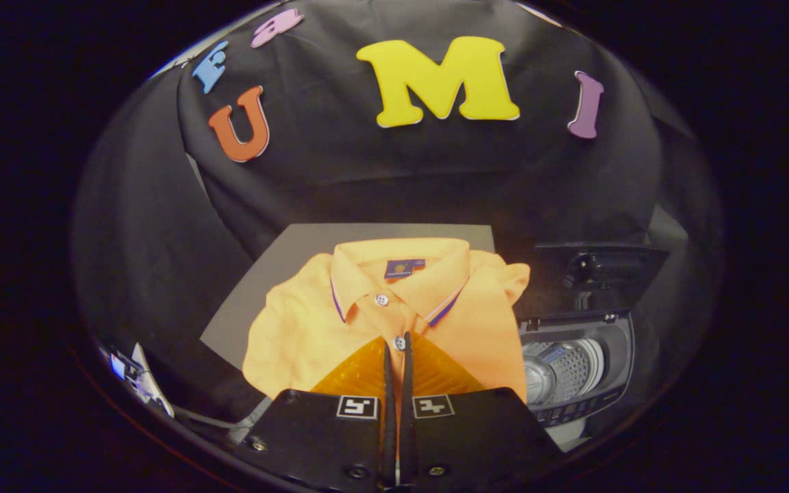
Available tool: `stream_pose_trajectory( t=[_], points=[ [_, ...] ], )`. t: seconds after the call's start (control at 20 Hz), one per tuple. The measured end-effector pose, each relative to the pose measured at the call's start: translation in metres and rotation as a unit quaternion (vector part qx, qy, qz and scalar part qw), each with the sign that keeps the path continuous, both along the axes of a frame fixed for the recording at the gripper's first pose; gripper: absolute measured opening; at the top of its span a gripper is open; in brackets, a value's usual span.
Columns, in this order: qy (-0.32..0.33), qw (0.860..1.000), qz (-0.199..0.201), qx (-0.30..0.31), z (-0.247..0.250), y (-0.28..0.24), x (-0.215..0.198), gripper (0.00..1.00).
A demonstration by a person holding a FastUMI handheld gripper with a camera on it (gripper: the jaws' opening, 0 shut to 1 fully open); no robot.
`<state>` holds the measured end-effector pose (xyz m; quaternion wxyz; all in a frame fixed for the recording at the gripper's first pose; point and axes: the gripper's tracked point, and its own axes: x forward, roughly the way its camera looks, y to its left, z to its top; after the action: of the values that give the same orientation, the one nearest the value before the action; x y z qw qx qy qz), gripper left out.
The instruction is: Put the clothes into the washing machine and then close the washing machine lid.
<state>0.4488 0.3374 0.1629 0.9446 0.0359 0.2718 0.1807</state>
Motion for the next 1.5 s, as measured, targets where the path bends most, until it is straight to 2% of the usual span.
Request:
stream_pose_trajectory(
  t=[0.2, 0.5, 0.85, 1.05, 1.5],
  points=[
    [-0.033, 0.998, -0.024, 0.036, 0.043, -0.069, -0.015, 0.06],
    [-0.096, 0.991, -0.073, 0.051, 0.093, -0.19, -0.031, 0.06],
    [-0.126, 0.986, -0.097, 0.055, 0.119, -0.292, -0.003, 0.05],
    [-0.114, 0.988, -0.089, 0.06, 0.114, -0.308, 0.032, 0.05],
    [-0.133, 0.987, -0.049, 0.08, 0.139, -0.293, 0.088, 0.05]
  ],
)
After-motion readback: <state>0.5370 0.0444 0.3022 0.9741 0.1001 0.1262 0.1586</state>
